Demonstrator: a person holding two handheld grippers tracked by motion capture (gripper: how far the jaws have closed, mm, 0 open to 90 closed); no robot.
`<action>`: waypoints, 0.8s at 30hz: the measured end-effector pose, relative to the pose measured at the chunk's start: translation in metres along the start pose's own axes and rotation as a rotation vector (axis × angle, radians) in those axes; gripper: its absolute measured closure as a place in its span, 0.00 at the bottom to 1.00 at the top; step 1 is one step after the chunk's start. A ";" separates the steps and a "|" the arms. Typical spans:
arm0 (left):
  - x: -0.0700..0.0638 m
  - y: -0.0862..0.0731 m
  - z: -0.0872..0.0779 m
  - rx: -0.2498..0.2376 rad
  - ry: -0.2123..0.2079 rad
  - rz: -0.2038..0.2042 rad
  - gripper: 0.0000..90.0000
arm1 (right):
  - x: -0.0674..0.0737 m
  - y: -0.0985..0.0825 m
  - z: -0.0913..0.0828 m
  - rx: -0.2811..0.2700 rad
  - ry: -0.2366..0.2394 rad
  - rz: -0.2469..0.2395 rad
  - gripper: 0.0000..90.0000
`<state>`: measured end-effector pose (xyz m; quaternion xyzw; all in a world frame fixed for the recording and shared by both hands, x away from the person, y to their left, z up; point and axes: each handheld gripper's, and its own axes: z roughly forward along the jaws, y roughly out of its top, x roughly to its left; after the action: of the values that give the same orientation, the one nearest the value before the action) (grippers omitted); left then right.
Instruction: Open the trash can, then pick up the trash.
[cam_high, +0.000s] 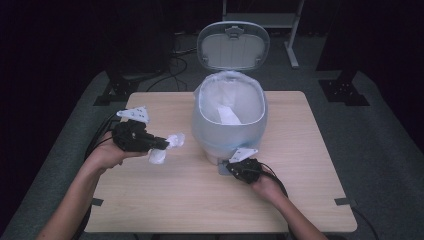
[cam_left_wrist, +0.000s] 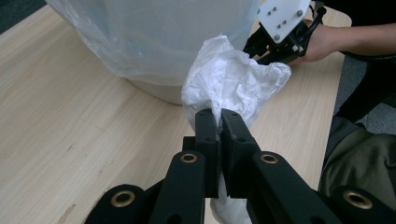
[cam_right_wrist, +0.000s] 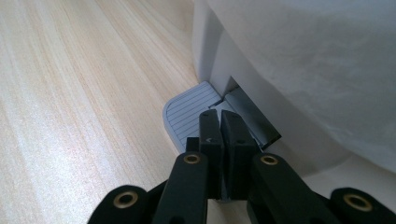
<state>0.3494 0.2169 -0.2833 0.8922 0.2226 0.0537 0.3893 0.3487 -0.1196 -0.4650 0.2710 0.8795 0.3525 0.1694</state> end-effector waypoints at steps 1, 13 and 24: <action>0.000 0.000 0.000 0.000 0.000 0.000 0.96 | 0.000 0.000 0.000 0.000 0.000 0.000 0.97; 0.001 0.013 -0.010 -0.004 -0.002 0.011 0.96 | -0.003 0.000 0.000 0.005 0.008 0.001 0.96; -0.003 0.034 -0.020 -0.003 0.004 0.032 0.96 | -0.003 0.000 0.000 0.005 0.006 0.002 0.96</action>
<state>0.3537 0.2088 -0.2446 0.8949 0.2090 0.0621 0.3894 0.3506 -0.1212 -0.4647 0.2713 0.8807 0.3513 0.1657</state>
